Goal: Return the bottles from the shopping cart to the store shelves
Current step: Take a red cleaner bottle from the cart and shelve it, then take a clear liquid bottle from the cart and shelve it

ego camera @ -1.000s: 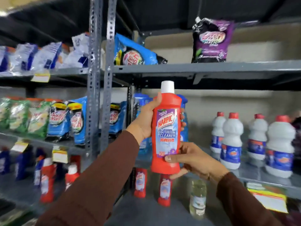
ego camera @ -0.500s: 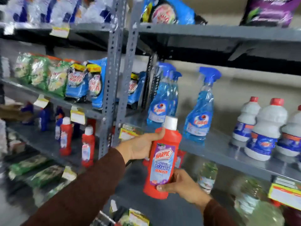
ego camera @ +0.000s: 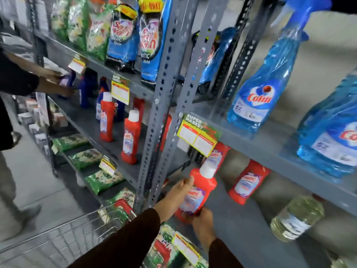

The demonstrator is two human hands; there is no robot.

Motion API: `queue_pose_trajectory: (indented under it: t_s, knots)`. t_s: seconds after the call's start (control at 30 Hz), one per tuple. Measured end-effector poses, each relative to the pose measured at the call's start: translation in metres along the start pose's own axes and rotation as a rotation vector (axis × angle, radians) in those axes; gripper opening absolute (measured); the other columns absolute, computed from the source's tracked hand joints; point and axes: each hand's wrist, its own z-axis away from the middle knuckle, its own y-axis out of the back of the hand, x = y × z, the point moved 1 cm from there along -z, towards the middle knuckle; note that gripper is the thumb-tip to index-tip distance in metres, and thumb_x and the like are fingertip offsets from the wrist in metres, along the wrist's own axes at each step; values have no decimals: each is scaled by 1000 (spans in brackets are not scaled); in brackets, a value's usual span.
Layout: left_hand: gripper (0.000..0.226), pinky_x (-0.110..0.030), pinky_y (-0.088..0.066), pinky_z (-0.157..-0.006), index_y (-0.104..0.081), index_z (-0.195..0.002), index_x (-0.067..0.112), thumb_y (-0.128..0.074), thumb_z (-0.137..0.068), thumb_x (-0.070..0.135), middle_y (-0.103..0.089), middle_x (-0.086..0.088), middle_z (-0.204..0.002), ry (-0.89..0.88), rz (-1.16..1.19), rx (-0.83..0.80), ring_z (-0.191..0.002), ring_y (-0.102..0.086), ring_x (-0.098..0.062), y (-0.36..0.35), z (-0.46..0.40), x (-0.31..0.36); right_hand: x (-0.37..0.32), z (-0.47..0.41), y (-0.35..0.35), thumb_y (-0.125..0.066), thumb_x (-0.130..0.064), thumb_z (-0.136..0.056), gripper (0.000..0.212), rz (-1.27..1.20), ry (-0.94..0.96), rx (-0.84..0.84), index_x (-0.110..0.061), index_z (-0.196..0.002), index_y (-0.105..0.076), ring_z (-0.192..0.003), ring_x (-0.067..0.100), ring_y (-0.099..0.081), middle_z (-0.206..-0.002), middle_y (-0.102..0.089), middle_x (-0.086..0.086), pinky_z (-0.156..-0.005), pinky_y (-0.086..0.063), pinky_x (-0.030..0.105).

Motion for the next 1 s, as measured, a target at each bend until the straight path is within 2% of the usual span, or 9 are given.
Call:
queue_pose_trajectory:
  t_s: [0.07,0.17,0.3,0.43,0.57,0.67,0.73,0.87,1.0]
  knots:
    - [44,-32,-50,-91,-52,-131,-1,-39,-102,30,-56,-21,-134,44,69,70,-106,-60,-28,0,-17,-11,5,-20,-8,-50,10,-97,19,25,12,50,3,-108,-64,-75,16,-76,-84,-73,6,-63,-61,25]
    - [49,-48,-42,-104,-49,-130,-6,-25,-105,28,-50,-32,-136,139,179,84,-102,-60,-40,-1,-32,-24,12,-43,-15,-67,4,-86,30,194,-3,60,-5,-115,-65,-96,28,-68,-104,-73,13,-82,-55,31]
    - [42,-32,-59,-82,-53,-126,1,-30,-104,30,-62,-12,-110,126,356,208,-73,-70,-7,5,-46,-40,18,-66,-24,-64,-2,-87,36,202,16,87,-13,-121,-63,-111,32,-65,-114,-70,10,-100,-50,43]
    - [51,-36,-40,-107,-40,-142,-1,-23,-105,31,-42,-23,-148,148,465,145,-133,-46,-31,11,-60,-49,23,-76,-26,-71,-3,-83,49,158,-4,75,-17,-127,-58,-111,28,-65,-122,-70,11,-101,-51,45]
    - [42,-33,-33,-115,-49,-137,13,-31,-104,33,-49,-9,-146,33,263,104,-133,-48,-19,18,-30,-63,11,-66,-21,-70,3,-86,50,140,20,84,-2,-132,-51,-121,31,-59,-132,-63,19,-109,-43,49]
    - [47,-11,-35,-106,-52,-137,16,-34,-101,41,-52,15,-138,51,40,13,-129,-49,4,43,34,-91,14,-28,-9,-67,0,-90,28,169,79,252,2,-117,-59,-113,26,-61,-128,-63,24,-108,-42,32]
    - [45,-16,-46,-100,-63,-126,11,-38,-101,39,-64,0,-132,157,13,35,-118,-60,-3,83,86,-122,24,20,-18,-66,-3,-92,26,78,126,266,-3,-117,-58,-99,3,-64,-122,-65,17,-95,-49,13]
    - [29,-44,-51,-95,-62,-110,-10,-50,-98,14,-66,-30,-113,600,-153,339,-91,-65,-32,200,201,-198,54,114,-77,-67,-5,-92,18,227,170,-185,-22,-95,-66,-81,-4,-63,-91,-69,5,-77,-48,8]
    - [36,-29,-46,-77,-58,-120,-1,-48,-96,24,-66,-18,-115,1016,-555,206,-112,-60,-38,261,296,-273,85,160,-170,-63,-4,-92,39,513,-120,-934,-41,-79,-60,-69,-8,-63,-84,-66,-13,-68,-50,6]
